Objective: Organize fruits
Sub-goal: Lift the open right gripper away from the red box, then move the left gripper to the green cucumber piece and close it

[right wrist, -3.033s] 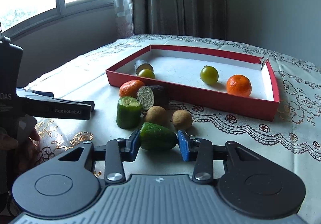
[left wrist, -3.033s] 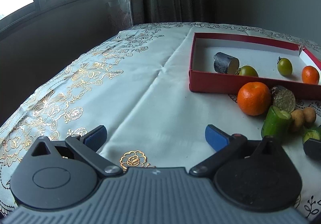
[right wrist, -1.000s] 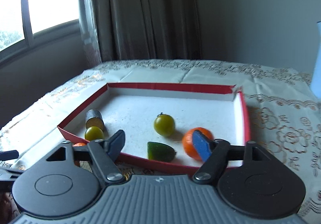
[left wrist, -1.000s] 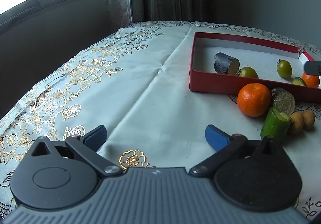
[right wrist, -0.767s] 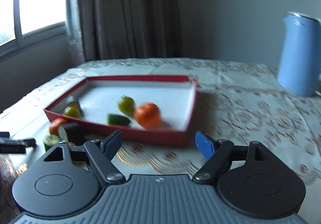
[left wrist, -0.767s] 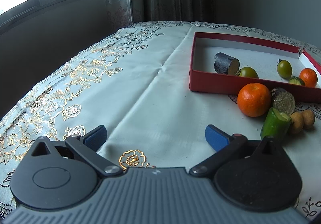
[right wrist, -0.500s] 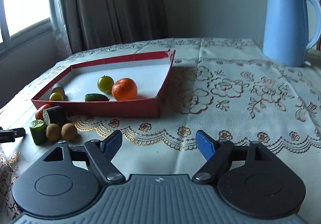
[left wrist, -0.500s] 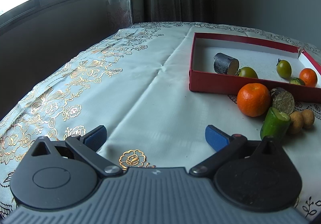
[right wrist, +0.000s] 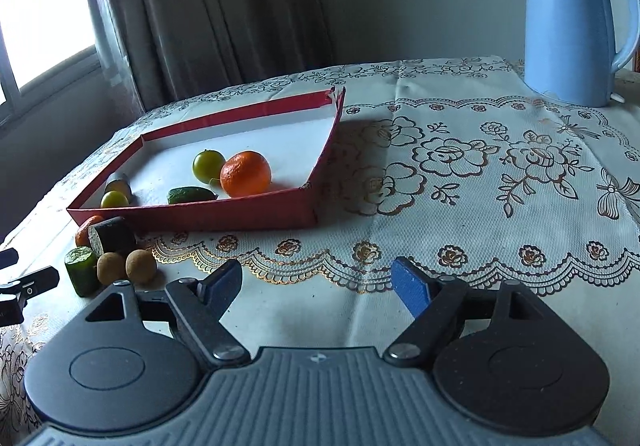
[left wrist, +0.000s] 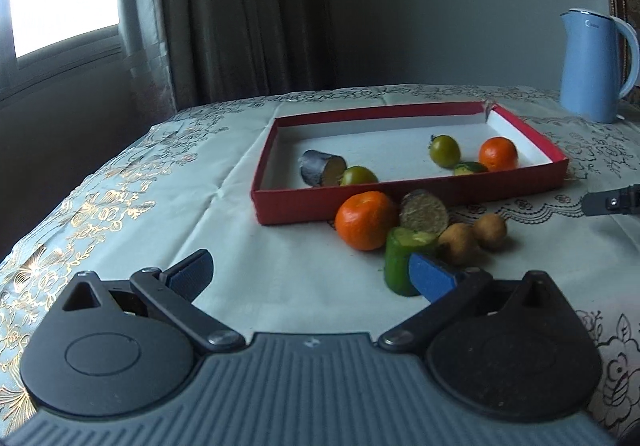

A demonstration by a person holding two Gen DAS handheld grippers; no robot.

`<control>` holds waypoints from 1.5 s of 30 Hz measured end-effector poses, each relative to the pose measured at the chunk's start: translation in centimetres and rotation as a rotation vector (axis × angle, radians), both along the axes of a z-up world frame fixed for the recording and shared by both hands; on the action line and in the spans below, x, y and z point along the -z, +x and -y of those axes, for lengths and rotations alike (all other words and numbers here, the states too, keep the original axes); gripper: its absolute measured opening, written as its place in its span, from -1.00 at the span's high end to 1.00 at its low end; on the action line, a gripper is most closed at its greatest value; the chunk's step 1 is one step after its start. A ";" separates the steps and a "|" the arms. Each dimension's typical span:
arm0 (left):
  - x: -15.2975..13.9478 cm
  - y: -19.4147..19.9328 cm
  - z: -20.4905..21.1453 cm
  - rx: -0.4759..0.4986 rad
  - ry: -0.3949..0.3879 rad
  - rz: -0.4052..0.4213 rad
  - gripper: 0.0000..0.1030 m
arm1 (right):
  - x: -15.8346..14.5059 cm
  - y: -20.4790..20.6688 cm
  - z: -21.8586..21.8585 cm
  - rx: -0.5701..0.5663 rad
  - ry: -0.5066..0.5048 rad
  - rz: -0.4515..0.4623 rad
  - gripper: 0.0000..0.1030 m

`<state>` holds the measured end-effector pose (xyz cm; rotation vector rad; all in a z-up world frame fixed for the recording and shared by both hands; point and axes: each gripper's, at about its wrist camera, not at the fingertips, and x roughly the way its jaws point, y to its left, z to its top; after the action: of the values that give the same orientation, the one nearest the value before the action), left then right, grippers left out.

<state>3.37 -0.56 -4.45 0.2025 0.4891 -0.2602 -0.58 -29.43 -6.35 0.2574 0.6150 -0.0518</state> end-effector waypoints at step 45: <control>1.7 2.0 3.4 0.178 -0.030 -0.145 -0.15 | 0.1 0.0 0.6 -0.018 0.055 0.015 -0.74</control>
<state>5.40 -3.93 -6.13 0.1985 0.6115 -0.4583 -0.55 -29.98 -6.42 0.3056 0.6045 -0.0161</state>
